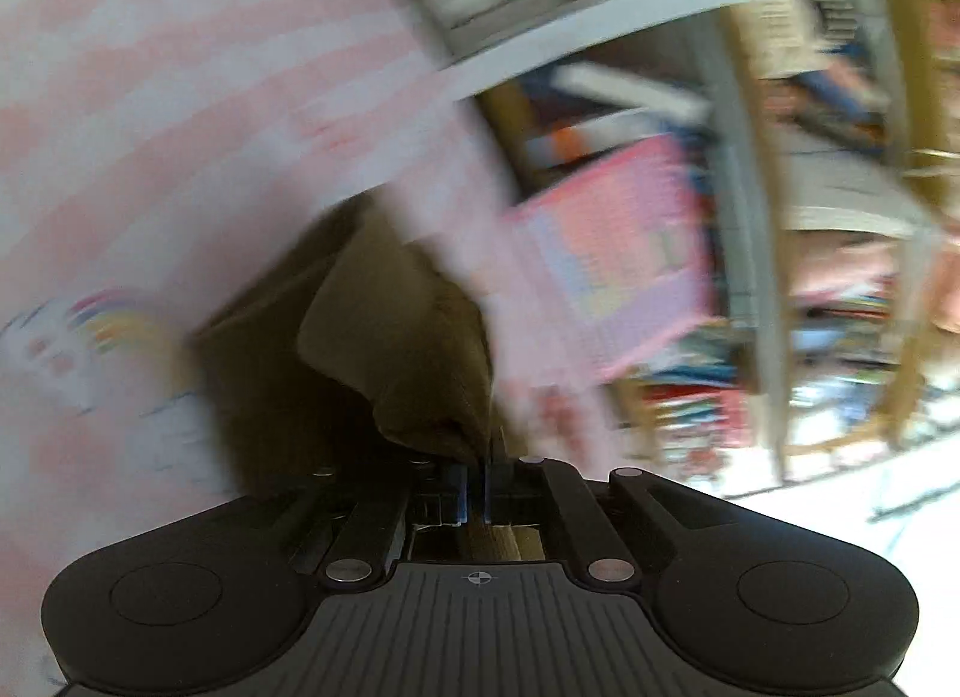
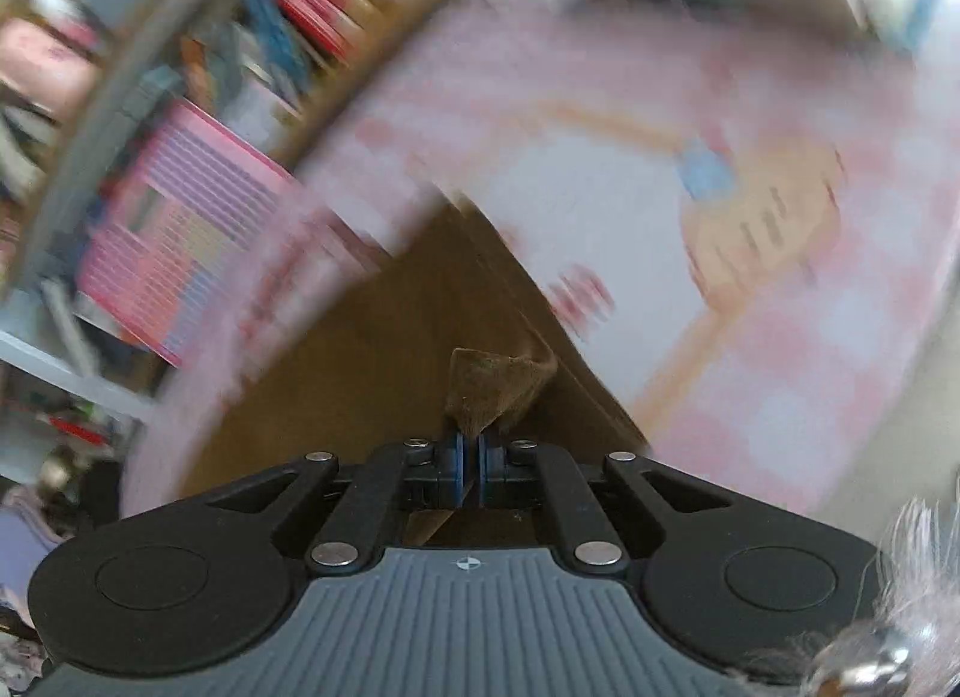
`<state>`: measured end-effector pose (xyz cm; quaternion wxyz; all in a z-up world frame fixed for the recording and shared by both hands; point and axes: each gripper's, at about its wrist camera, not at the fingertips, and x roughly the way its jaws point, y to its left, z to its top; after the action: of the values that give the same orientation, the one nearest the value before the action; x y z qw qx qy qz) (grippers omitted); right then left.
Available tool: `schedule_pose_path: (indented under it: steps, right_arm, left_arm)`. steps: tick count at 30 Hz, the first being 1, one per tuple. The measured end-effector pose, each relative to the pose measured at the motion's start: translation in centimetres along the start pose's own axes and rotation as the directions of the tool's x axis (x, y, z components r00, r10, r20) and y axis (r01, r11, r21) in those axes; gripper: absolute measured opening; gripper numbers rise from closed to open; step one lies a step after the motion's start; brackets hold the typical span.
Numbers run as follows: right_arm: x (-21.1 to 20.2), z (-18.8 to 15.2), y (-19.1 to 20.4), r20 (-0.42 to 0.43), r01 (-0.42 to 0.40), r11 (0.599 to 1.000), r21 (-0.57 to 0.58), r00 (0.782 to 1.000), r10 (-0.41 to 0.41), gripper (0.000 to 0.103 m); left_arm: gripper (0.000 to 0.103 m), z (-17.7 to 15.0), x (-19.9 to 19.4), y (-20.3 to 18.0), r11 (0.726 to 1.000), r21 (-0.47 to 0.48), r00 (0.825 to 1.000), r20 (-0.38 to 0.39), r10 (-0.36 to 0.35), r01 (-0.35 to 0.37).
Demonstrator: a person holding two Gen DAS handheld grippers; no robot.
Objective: Fold clothes
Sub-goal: 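Lift the garment with both grippers and fold it over toward the waistband, then lay the folded trousers down on the mat and open both grippers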
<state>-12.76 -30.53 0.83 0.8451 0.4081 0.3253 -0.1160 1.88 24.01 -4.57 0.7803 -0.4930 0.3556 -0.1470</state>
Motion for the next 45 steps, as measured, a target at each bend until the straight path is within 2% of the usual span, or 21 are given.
schedule_pose_path:
  steps: [2, 3, 6, 9, 11, 13, 16, 21, 23, 25, 27, 28, 29, 31, 34, 36, 39, 40, 42, 43, 45]
  right_arm:
    - [-2.1, 0.6, 1.3, 0.074, -0.044, 0.997, -0.056, 0.996, 0.048, 0.004]
    - [-2.6, 0.5, 1.2, 0.08, -0.02, 0.997, -0.072, 0.996, 0.026, 0.004]
    - [-0.3, -1.3, -1.1, -0.04, 0.098, 0.994, -0.054, 0.994, -0.1, 0.004]
    - [2.4, -3.1, -2.4, -0.114, 0.165, 0.983, -0.086, 0.978, -0.175, 0.005]
    - [2.7, -3.6, -2.6, -0.105, 0.195, 0.975, -0.103, 0.973, -0.205, 0.009]
    - [2.2, -3.7, -2.7, -0.076, 0.218, 0.969, -0.119, 0.971, -0.228, 0.02]
    - [1.0, -3.8, -3.1, -0.035, 0.252, 0.959, -0.129, 0.966, -0.258, 0.029]
    - [1.5, -3.9, -3.3, -0.073, 0.267, 0.952, -0.149, 0.957, -0.279, 0.031]
    - [2.1, -4.1, -2.8, -0.077, 0.278, 0.944, -0.177, 0.953, -0.295, 0.031]
    - [2.6, -4.3, -2.4, -0.066, 0.292, 0.934, -0.205, 0.948, -0.311, 0.031]
    - [3.1, -4.5, -1.9, -0.054, 0.303, 0.922, -0.241, 0.944, -0.324, 0.028]
    - [3.4, -4.5, -1.7, -0.051, 0.304, 0.914, -0.268, 0.943, -0.329, 0.023]
    - [3.7, -4.6, -1.5, -0.047, 0.305, 0.905, -0.295, 0.942, -0.333, 0.02]
    - [4.5, -4.5, -0.9, -0.043, 0.296, 0.89, -0.346, 0.943, -0.331, 0.013]
    - [6.0, -3.0, -0.1, -0.021, 0.302, 0.874, -0.38, 0.942, -0.335, 0.01]
    - [5.9, -1.1, 1.2, 0.038, 0.301, 0.878, -0.371, 0.95, -0.31, 0.009]
    - [4.4, 0.9, 3.3, 0.104, 0.234, 0.89, -0.391, 0.972, -0.21, 0.009]
    - [4.2, 1.2, 3.5, 0.107, 0.216, 0.891, -0.4, 0.976, -0.189, 0.009]
    - [5.4, 1.1, 2.7, 0.044, 0.191, 0.889, -0.415, 0.981, -0.19, 0.009]
    - [6.6, 0.8, 2.0, -0.008, 0.187, 0.886, -0.425, 0.978, -0.21, 0.008]
    - [7.9, 0.2, 0.9, -0.056, 0.193, 0.884, -0.425, 0.97, -0.238, 0.008]
  left_arm:
    - [0.004, -0.1, -0.4, -0.6, 0.998, 0.056, 1.0, -0.001, -0.014, 0.014]
    - [0.004, -0.2, 0.1, 0.0, 0.998, 0.055, 1.0, -0.018, 0.021, -0.02]
    - [0.004, -1.1, 1.2, 2.9, 0.991, 0.032, 0.988, -0.072, 0.135, -0.133]
    - [0.005, -1.6, 1.4, 4.7, 0.986, 0.005, 0.982, -0.083, 0.169, -0.169]
    - [0.016, -1.8, 1.0, 4.6, 0.986, 0.004, 0.983, -0.077, 0.169, -0.17]
    - [0.022, -1.9, 0.1, 4.5, 0.986, 0.011, 0.984, -0.063, 0.169, -0.168]
    - [0.043, -1.8, -1.3, 4.8, 0.988, -0.003, 0.988, -0.03, 0.153, -0.153]
    - [0.053, -1.2, -1.7, 6.6, 0.971, -0.102, 0.976, -0.007, 0.217, -0.216]
    - [0.061, -1.0, -1.4, 6.6, 0.972, -0.134, 0.98, 0.02, 0.198, -0.194]
    - [0.062, -0.8, -0.9, 6.3, 0.966, -0.166, 0.977, 0.045, 0.207, -0.197]
    - [0.059, -0.9, -0.3, 6.1, 0.963, -0.177, 0.974, 0.066, 0.216, -0.202]
    - [0.047, -0.8, 0.2, 5.9, 0.961, -0.176, 0.971, 0.066, 0.229, -0.215]
    - [0.017, -0.7, 0.7, 5.7, 0.958, -0.177, 0.969, 0.062, 0.241, -0.227]
    - [0.009, -0.6, 1.9, 5.3, 0.956, -0.204, 0.974, 0.038, 0.223, -0.211]
    - [0.007, -0.4, 1.1, 1.1, 0.992, -0.069, 0.992, 0.064, 0.109, -0.104]
    - [0.007, -0.5, -0.2, -1.9, 0.999, 0.036, 0.997, 0.074, 0.024, -0.027]
    - [0.008, -0.8, -1.8, -1.6, 0.996, 0.066, 0.99, 0.129, 0.049, -0.057]
    - [0.008, -0.8, -1.4, 0.0, 0.991, 0.048, 0.984, 0.129, 0.119, -0.126]
    - [0.007, -1.1, -0.1, 3.9, 0.966, -0.055, 0.963, 0.076, 0.258, -0.254]
    - [0.008, -1.6, 0.1, 5.0, 0.958, -0.096, 0.958, 0.074, 0.276, -0.269]
    - [0.008, -2.6, 0.0, 5.0, 0.96, -0.098, 0.955, 0.117, 0.273, -0.262]
